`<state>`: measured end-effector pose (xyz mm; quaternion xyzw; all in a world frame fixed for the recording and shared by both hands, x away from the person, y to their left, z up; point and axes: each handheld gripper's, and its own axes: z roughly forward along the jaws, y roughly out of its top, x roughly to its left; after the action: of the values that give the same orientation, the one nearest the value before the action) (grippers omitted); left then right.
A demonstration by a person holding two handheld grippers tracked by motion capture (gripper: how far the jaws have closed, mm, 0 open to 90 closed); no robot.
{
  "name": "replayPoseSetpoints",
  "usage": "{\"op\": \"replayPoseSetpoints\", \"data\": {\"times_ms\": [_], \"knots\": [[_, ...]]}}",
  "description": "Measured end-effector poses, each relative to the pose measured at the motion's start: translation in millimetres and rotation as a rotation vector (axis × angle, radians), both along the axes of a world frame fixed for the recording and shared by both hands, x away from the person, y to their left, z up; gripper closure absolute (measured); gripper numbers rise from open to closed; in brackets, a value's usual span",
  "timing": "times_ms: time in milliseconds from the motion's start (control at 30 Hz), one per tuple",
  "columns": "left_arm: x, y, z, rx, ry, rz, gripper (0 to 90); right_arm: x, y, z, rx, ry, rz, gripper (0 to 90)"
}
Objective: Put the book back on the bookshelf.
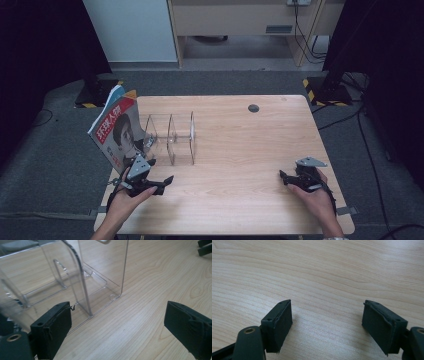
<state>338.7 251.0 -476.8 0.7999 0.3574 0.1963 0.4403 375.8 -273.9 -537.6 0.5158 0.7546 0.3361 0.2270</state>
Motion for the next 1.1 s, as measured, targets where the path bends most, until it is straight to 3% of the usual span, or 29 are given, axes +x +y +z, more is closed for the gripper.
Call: {"op": "replayPoseSetpoints", "data": {"times_ms": [400, 733, 1100], "knots": [[12.4, -42.9, -5.2, 0.083, 0.036, -0.098, 7.0, 0.0, 0.2, 0.1, 0.001, 0.003, 0.001, 24.0], [19.5, -88.6, -12.3, 0.147, 0.057, -0.181, 6.3, 0.1, 0.2, 0.1, 0.001, 0.003, 0.004, 23.5], [26.0, -129.4, -12.6, 0.170, 0.051, -0.253, 6.1, 0.1, 0.4, 0.1, 0.000, 0.003, 0.003, 23.3]]}}
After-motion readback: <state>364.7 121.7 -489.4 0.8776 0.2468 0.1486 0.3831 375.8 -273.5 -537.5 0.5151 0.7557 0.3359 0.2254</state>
